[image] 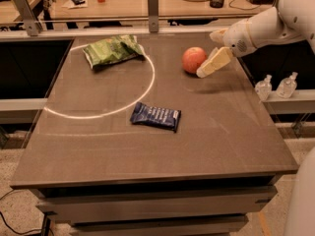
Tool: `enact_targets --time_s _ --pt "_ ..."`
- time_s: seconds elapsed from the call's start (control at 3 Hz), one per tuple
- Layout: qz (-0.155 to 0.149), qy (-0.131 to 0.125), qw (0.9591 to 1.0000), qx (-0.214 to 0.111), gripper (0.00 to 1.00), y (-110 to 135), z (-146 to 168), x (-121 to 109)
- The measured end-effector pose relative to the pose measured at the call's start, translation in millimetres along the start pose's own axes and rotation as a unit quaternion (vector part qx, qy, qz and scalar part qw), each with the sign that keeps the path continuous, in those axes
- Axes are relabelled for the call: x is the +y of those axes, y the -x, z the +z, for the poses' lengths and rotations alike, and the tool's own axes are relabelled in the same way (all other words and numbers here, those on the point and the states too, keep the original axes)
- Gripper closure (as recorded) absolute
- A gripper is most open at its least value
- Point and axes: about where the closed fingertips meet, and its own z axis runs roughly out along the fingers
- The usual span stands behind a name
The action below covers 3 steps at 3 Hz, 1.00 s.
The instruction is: Pick apple
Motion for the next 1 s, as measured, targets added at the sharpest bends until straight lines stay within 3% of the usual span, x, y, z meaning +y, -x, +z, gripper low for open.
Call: enact_targets --time_s 0.33,1.0 --pt "-0.009 0.016 0.9998 -0.006 0.00 3 22 -3" --pt "-0.009 0.021 0.9997 0.005 0.00 -6 35 -3"
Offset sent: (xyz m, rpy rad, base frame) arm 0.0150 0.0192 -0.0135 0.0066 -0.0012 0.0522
